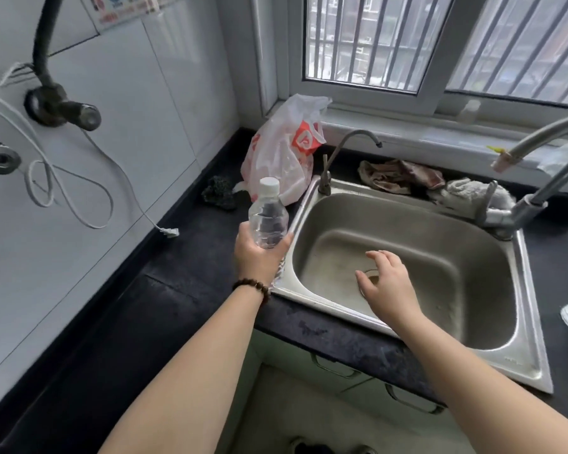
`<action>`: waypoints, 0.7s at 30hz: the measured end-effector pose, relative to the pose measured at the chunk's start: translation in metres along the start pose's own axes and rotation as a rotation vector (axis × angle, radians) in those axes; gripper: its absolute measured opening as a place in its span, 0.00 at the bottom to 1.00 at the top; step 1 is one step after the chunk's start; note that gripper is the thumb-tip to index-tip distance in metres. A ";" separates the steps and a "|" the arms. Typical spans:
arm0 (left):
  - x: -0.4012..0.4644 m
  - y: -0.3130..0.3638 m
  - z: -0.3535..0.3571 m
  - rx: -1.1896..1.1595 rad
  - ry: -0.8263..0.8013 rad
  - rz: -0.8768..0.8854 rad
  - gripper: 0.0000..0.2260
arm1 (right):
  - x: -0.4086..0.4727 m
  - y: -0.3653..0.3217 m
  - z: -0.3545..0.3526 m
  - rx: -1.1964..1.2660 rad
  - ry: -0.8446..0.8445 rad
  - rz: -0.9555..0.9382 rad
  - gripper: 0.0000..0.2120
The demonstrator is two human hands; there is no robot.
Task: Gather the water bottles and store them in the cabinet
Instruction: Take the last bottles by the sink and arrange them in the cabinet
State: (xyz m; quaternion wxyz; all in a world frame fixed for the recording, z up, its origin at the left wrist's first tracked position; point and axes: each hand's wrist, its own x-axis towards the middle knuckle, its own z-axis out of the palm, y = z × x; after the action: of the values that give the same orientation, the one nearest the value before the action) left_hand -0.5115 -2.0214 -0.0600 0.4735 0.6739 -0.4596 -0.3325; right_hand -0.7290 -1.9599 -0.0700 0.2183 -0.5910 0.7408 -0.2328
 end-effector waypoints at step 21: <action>-0.218 0.100 0.243 0.093 -0.622 0.175 0.24 | -0.104 0.234 -0.199 0.204 0.621 0.431 0.36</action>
State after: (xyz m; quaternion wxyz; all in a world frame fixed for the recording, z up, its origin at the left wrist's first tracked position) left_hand -0.8347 -1.9120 -0.0430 0.3059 0.5190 -0.6529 -0.4591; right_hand -1.0082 -1.7956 -0.0479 0.0853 -0.2985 0.8518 -0.4219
